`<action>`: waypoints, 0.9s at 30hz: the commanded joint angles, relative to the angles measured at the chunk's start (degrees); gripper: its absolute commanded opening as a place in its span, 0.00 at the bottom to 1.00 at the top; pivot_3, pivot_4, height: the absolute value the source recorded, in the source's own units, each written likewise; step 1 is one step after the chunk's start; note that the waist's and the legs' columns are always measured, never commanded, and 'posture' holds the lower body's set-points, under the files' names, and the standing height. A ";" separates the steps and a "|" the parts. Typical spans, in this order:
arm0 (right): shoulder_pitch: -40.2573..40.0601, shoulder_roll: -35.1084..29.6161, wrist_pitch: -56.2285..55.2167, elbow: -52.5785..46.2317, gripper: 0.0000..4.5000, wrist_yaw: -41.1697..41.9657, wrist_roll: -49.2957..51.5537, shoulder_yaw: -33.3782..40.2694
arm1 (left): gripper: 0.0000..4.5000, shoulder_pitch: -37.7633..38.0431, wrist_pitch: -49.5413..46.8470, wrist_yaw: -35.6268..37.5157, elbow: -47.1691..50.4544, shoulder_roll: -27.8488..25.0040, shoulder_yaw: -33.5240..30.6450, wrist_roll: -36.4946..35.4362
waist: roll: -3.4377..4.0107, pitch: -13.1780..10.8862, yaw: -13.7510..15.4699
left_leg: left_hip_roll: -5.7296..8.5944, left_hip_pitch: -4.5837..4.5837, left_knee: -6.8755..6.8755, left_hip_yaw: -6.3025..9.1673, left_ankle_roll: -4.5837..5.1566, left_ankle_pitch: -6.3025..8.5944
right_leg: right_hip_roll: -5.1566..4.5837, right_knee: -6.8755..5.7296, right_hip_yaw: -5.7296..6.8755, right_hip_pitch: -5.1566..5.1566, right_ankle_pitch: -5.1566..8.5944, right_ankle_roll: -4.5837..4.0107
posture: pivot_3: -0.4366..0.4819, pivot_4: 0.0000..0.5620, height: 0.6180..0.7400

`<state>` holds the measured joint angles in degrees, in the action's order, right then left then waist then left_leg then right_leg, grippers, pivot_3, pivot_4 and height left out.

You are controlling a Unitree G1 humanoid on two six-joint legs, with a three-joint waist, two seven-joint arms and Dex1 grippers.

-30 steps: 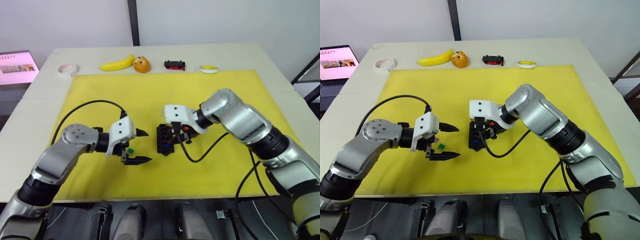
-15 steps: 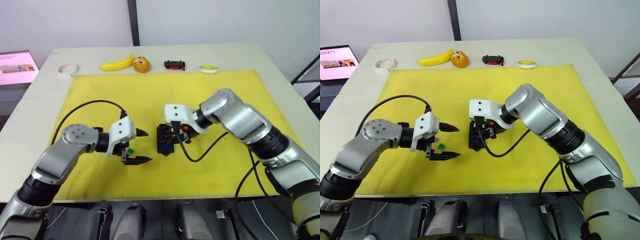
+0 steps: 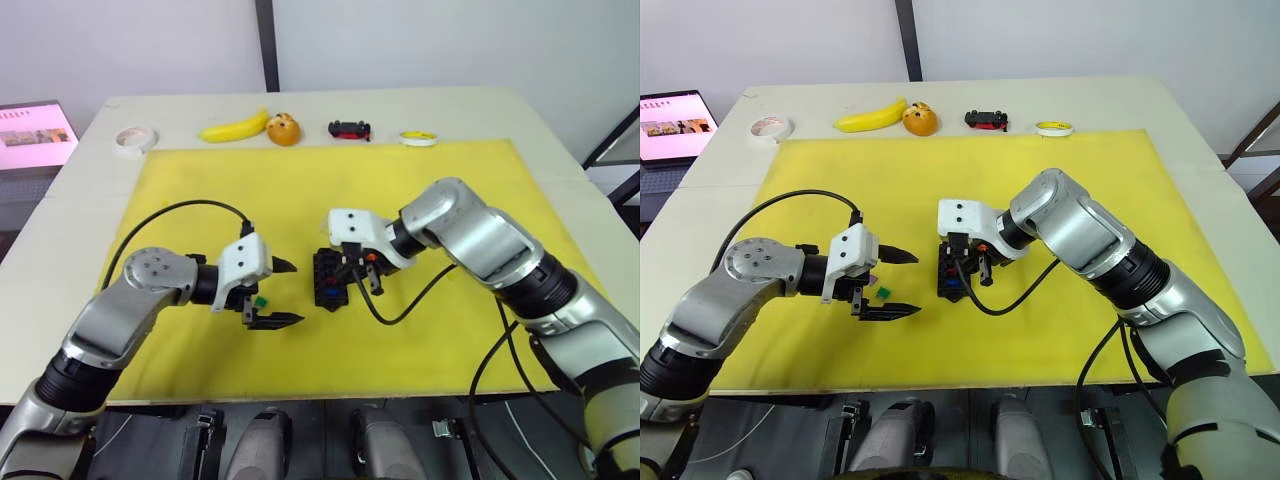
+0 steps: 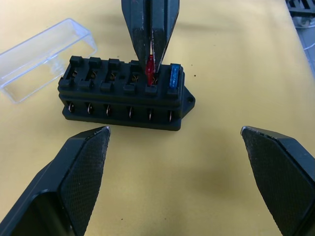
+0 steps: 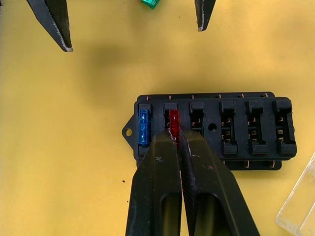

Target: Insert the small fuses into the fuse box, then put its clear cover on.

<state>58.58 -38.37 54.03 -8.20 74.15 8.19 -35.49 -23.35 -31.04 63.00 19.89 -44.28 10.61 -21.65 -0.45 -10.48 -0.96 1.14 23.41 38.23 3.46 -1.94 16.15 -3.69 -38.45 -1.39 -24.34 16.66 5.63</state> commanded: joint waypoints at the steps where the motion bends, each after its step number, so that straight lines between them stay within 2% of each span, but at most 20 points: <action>1: 1.79 0.15 0.21 -1.65 0.01 0.10 0.63 1.50 | 1.00 -1.21 0.04 -0.06 1.40 0.01 0.00 0.11 | 0.00 0.00 0.00 | 0.00 0.00 0.00 0.00 0.00 0.00 | 0.00 0.00 0.00 0.00 0.00 0.00 | 0.48 0.27 1.00; 27: 1.66 -0.82 -1.78 -1.69 0.01 0.54 0.27 0.54 | 1.00 -1.43 -0.18 -0.08 1.79 0.13 0.27 0.01 | 0.00 0.00 0.00 | 0.00 0.00 0.00 0.00 0.00 0.00 | 0.00 0.00 0.00 0.00 0.00 0.00 | 0.48 0.27 1.00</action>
<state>59.05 -38.76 52.91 -8.86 74.57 8.93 -35.57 -24.01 -31.10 63.03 19.90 -44.28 10.65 -21.65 -0.45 -10.48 -0.97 1.14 23.41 38.23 3.46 -1.94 16.15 -3.69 -38.45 -1.39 -24.34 16.66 5.63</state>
